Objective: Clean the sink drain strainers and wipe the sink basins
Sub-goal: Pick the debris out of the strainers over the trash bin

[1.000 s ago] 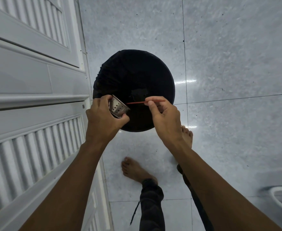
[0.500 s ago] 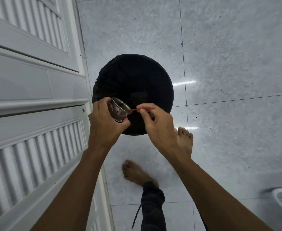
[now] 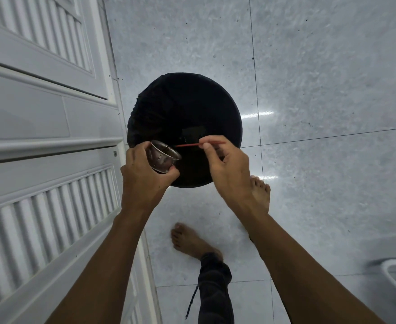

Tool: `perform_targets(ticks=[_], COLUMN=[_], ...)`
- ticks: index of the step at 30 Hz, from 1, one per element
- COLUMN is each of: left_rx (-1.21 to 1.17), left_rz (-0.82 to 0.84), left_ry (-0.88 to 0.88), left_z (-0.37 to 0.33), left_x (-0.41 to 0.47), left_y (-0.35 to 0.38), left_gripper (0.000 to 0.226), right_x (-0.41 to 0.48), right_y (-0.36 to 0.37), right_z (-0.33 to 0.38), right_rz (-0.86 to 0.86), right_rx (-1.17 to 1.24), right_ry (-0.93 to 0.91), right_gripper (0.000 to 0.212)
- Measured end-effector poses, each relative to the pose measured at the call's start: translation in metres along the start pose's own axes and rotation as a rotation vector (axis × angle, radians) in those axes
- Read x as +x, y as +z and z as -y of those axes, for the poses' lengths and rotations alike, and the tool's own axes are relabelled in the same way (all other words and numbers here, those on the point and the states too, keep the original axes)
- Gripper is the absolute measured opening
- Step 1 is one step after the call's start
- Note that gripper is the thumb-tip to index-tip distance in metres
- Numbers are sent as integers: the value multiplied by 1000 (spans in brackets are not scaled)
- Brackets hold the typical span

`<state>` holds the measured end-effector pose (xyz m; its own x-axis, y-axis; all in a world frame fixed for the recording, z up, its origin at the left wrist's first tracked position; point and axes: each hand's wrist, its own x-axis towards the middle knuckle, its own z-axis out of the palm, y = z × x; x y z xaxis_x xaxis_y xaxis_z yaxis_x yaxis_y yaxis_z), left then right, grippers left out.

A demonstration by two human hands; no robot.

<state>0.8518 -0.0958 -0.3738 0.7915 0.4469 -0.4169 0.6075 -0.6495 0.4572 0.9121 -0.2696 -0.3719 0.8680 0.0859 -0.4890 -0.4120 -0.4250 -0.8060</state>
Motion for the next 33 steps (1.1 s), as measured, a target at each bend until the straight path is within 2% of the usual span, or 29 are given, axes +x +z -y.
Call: perform_targets(ticks=[6, 12, 18, 24, 26, 30, 33], left_rx=[-31, -41, -43, -39, -41, -56, -60], left_rz=[-3, -9, 11, 12, 12, 26, 35], left_ry=[33, 4, -5, -20, -33, -37, -26], left_z=[-2, -1, -3, -2, -1, -1, 0], left_x=[-3, -5, -5, -3, -1, -2, -4], left_y=[2, 1, 6, 5, 5, 8, 11], left_gripper=[82, 79, 79, 78, 78, 79, 78], right_x=[-13, 2, -9, 2, 3, -7, -7], right_y=[8, -6, 9, -5, -11, 4, 9], right_z=[3, 0, 1, -3, -5, -1, -3], right_rz=[164, -47, 126, -96, -75, 80, 25], right_rx=[-17, -4, -41, -56, -45, -20, -61], right_ry=[-18, -9, -20, 63, 71, 10, 31], right_gripper=[21, 20, 20, 21, 20, 20, 21])
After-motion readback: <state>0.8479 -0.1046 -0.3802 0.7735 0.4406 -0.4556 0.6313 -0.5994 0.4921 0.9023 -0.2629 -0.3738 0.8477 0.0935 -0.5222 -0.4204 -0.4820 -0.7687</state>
